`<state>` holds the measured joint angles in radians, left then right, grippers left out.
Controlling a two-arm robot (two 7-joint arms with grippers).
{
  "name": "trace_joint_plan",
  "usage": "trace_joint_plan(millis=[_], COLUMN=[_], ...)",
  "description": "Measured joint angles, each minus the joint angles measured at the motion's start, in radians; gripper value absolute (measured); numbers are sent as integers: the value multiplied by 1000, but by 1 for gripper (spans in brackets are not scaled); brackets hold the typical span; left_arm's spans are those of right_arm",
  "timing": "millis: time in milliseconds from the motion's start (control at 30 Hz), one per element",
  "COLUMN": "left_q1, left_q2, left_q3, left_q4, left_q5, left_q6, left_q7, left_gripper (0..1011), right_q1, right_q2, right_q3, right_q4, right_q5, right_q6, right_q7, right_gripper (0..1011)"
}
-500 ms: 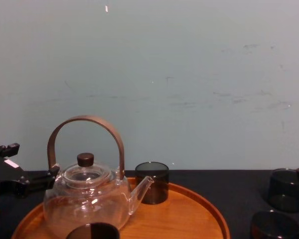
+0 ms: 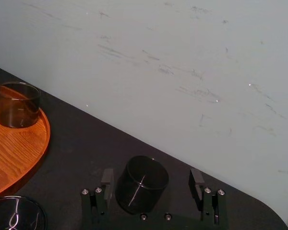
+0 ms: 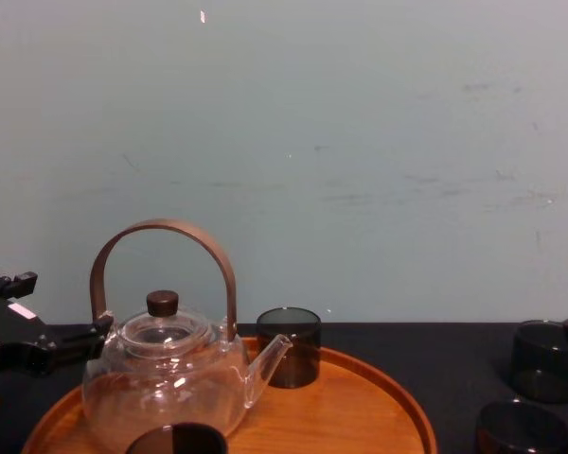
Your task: Pick up the glass from the table and place it on the tray.
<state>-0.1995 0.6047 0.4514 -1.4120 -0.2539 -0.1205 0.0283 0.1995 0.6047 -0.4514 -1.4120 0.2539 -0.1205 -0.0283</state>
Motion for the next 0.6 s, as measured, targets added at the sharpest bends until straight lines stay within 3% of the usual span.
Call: trace_joint_plan(millis=[600], left_q1=[0], left_q2=[0], left_q3=[0], left_q4=[0], left_q5=[0], left_q6=[0], left_q7=[0], left_gripper=[1010], right_q1=[0], right_q2=[0], right_q3=[0], right_q4=[0], right_q5=[0], right_q6=[0], right_q7=[0], right_gripper=[1002])
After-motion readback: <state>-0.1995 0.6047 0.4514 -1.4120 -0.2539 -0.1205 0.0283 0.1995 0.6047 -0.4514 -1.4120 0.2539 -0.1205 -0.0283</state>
